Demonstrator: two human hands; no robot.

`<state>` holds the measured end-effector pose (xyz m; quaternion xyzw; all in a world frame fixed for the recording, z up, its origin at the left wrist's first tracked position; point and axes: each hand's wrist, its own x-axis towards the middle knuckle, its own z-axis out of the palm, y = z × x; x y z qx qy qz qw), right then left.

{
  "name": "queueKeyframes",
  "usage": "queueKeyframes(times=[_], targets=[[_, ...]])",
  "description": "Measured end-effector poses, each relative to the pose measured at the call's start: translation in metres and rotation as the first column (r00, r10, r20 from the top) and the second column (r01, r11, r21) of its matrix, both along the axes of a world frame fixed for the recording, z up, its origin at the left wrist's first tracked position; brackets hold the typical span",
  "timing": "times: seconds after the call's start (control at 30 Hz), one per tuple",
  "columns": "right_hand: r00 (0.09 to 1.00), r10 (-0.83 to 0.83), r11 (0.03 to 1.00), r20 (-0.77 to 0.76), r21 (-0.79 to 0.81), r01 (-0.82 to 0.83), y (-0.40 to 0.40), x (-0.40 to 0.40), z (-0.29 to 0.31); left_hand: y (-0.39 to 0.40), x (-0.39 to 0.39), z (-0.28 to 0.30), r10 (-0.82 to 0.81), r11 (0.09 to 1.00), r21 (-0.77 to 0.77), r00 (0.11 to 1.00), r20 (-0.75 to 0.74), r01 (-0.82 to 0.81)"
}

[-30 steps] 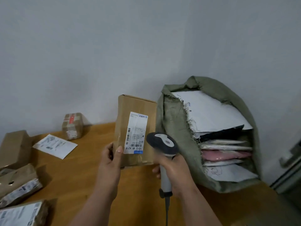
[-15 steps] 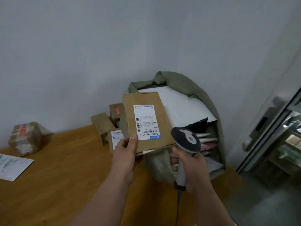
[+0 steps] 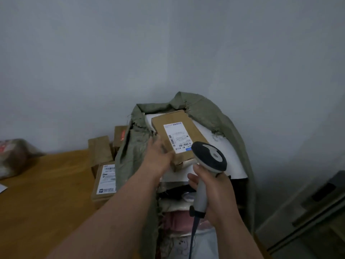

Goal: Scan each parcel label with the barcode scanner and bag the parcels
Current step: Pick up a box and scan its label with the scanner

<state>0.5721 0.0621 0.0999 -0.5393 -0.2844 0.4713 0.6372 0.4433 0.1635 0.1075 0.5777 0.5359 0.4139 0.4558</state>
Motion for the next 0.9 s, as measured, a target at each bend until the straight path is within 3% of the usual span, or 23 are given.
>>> queueKeyframes(times=[0.07,0.23,0.33,0.43,0.73,0.9], targets=[[0.997,0.075,0.997,-0.012,-0.024,-0.075,0.006,0.0,-0.001,0.002,-0.007,-0.005,0.082,0.996,0.042,0.99,-0.118,-0.078],[0.955,0.294,0.956,0.022,-0.02,-0.294,0.013,-0.031,0.008,-0.018,-0.047,-0.019,0.298,0.954,0.036,0.951,-0.083,-0.296],[0.923,0.381,0.925,0.053,-0.025,-0.38,0.01,-0.061,0.011,-0.031,-0.088,-0.03,0.352,0.935,-0.059,0.935,0.034,-0.35],[0.902,0.422,0.906,0.085,-0.053,-0.419,0.003,-0.1,0.009,-0.05,-0.137,-0.044,0.407,0.908,-0.164,0.905,0.123,-0.386],[0.88,0.466,0.867,0.095,-0.246,-0.433,-0.024,-0.243,-0.029,-0.11,-0.288,-0.091,0.526,0.787,-0.389,0.851,0.015,-0.479],[0.838,0.542,0.818,0.062,-0.269,-0.509,-0.028,-0.32,-0.048,-0.136,-0.363,-0.109,0.629,0.701,-0.416,0.777,-0.023,-0.58]])
